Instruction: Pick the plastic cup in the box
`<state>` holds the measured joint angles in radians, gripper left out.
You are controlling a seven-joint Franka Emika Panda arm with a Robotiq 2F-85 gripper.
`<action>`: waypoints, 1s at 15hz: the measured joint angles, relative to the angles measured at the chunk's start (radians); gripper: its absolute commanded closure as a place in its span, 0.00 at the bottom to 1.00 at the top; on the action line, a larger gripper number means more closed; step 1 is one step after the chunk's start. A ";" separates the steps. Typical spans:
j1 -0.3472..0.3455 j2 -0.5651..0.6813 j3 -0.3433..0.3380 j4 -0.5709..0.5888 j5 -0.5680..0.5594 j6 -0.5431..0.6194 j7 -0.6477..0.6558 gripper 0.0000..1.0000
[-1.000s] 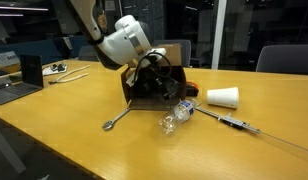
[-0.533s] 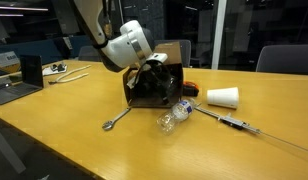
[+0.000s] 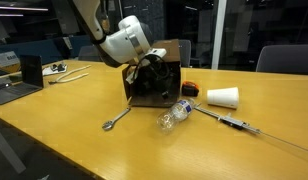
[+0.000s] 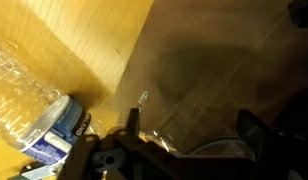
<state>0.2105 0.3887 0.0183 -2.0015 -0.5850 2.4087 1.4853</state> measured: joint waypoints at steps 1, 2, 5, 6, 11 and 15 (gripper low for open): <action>0.001 -0.015 0.007 0.000 0.028 -0.012 -0.041 0.00; 0.001 -0.032 0.019 0.001 0.072 -0.028 -0.105 0.00; 0.000 -0.091 0.065 0.001 0.227 -0.099 -0.309 0.00; 0.001 -0.111 0.083 0.001 0.278 -0.133 -0.372 0.00; 0.004 -0.212 0.154 -0.006 0.493 -0.347 -0.654 0.00; 0.004 -0.304 0.171 -0.063 0.604 -0.521 -0.868 0.00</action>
<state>0.2150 0.0848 0.1895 -2.0642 0.0186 1.8874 0.6170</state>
